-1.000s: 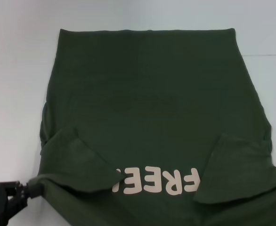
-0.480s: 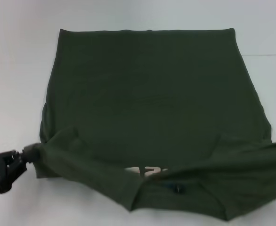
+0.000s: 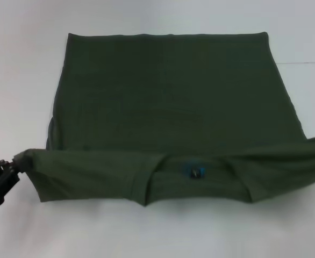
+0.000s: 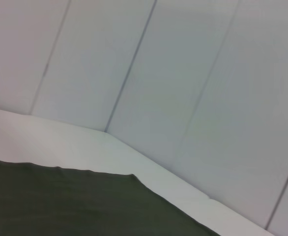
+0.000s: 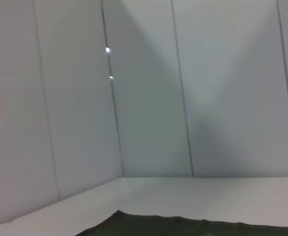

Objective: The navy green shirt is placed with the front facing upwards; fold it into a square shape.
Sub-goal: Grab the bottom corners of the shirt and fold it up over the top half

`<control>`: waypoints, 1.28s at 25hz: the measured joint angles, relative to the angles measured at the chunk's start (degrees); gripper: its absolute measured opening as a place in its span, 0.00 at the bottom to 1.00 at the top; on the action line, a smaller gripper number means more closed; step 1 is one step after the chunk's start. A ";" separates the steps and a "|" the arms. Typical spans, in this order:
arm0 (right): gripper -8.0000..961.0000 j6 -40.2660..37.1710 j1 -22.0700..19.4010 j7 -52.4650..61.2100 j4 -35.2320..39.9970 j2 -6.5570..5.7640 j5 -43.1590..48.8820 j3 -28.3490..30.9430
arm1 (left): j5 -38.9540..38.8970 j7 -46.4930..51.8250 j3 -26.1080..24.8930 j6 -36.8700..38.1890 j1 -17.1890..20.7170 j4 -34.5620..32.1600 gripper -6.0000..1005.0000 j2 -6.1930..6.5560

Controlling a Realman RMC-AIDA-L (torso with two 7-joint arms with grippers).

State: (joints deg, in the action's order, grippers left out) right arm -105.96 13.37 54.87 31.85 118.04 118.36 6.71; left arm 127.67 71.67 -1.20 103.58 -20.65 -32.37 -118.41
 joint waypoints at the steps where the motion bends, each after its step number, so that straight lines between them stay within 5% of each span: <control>1: 0.04 0.21 0.39 0.28 -0.01 -0.01 -0.01 -0.01 | -0.02 0.07 -0.38 -0.50 0.00 0.01 0.11 0.03; 13: 0.04 3.33 4.83 2.51 -0.13 -0.08 0.14 -0.54 | -1.03 -1.27 -1.44 -9.90 -2.67 4.03 0.12 0.05; 32: 0.05 30.48 19.10 5.40 -6.09 0.28 -0.05 -5.83 | -7.19 -8.85 -1.18 -34.63 -14.27 11.09 0.14 -0.32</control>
State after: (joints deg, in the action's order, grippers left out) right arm -75.48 32.47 60.27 25.76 118.32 118.31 0.88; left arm 120.48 62.82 -2.38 68.95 -34.92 -21.28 -118.73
